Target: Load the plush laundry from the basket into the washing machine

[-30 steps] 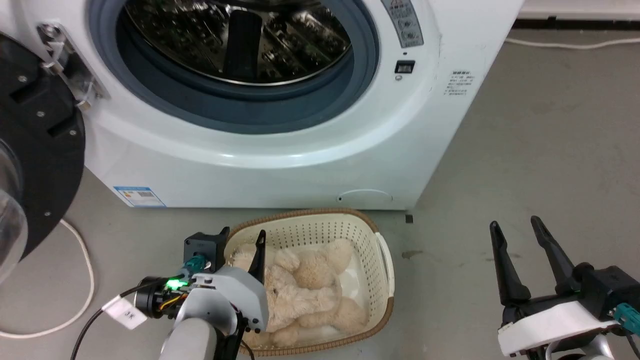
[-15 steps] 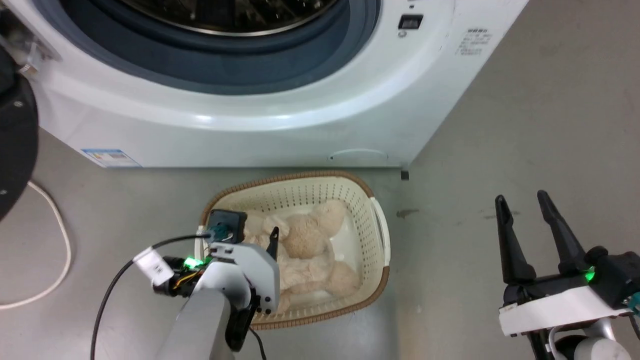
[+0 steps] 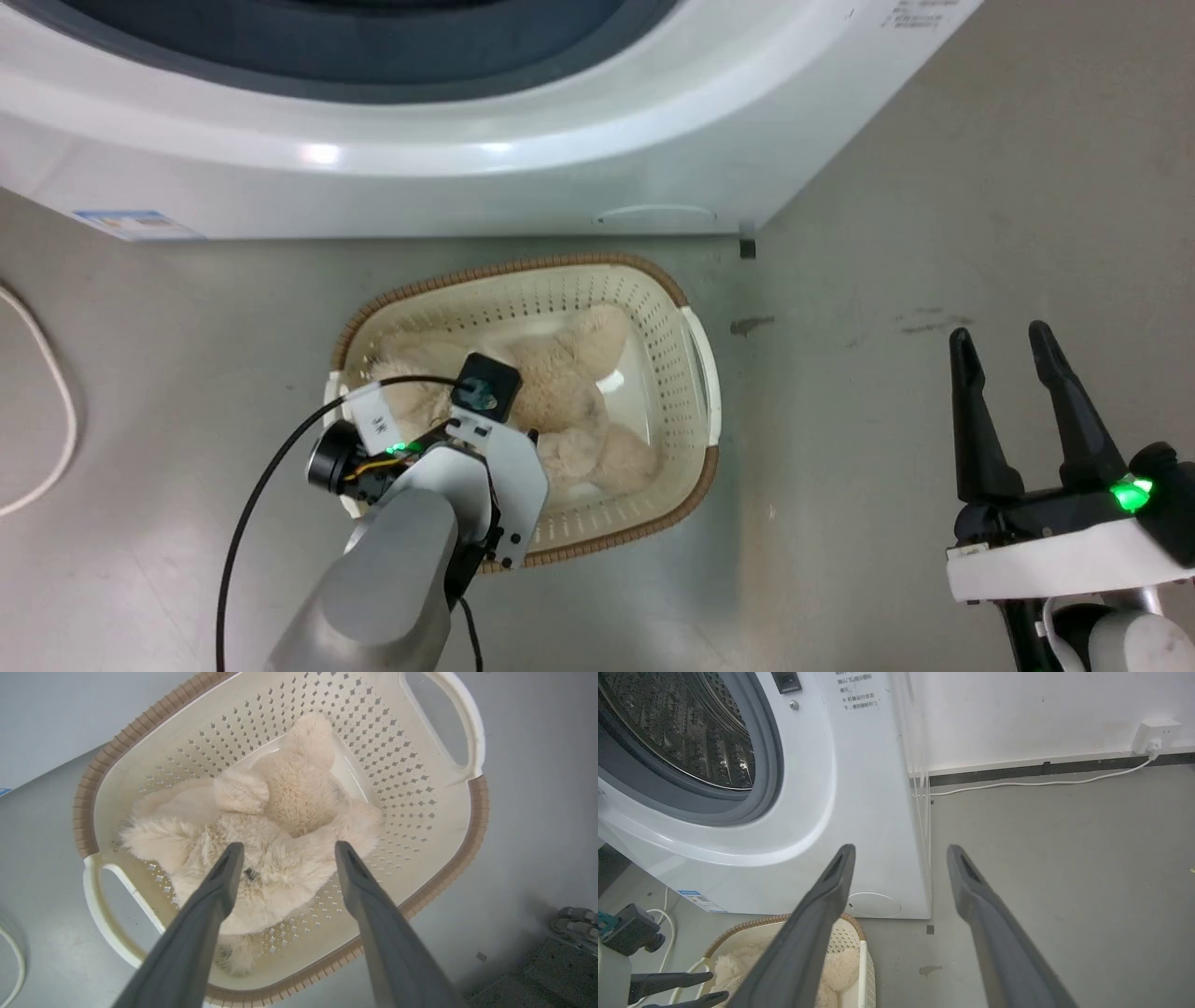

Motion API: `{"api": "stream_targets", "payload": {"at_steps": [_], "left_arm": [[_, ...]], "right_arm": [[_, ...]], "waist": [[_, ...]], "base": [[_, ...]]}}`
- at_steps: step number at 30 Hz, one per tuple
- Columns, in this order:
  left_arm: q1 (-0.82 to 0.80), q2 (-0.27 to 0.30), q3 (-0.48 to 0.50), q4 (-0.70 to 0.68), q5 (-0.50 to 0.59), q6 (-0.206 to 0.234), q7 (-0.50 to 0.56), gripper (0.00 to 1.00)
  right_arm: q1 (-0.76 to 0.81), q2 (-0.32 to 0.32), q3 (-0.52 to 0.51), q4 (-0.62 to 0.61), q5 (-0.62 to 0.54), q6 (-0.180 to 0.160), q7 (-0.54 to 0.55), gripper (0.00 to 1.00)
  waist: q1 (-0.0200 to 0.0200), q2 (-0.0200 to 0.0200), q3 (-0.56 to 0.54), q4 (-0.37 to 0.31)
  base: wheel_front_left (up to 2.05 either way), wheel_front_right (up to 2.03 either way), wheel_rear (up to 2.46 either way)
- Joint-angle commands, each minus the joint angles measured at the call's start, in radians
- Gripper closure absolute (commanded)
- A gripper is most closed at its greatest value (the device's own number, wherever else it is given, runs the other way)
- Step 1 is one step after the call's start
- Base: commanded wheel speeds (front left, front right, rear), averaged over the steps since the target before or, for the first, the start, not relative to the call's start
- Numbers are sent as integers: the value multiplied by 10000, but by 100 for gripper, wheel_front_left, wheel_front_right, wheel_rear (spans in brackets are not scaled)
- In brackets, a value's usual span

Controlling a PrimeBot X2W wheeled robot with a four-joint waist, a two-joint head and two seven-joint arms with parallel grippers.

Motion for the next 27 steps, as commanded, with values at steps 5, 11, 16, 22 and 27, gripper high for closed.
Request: {"api": "stream_targets", "payload": {"at_steps": [5,11,16,22,27], "left_arm": [[-714,203,-473,649,69,-56,426,0],[-1313,353,-1142,1310,261,-175,1148,0],[-1783,506,-1713,1685,410,-320,1538,0],[-2343,768,-2286,2114,539,-296,1984,0],[-2696,886,-2611,2487,467,-199,2433,0]], "right_arm": [[-252,-13,-26,-138,306,6,-177,0],[-366,-14,-33,-220,578,7,-308,0],[-436,-14,-67,-334,821,7,-412,0],[-503,-15,-84,-485,1114,7,-538,0],[-549,-16,-107,-614,1343,7,-642,0]], "waist": [[-1,0,654,-185],[-1,0,1244,-326],[-1,0,1712,-448],[-1,0,2308,-608],[-1,0,2798,-709]], "base": [[0,0,0],[0,0,0],[0,0,0],[0,0,0],[0,0,0]]}}
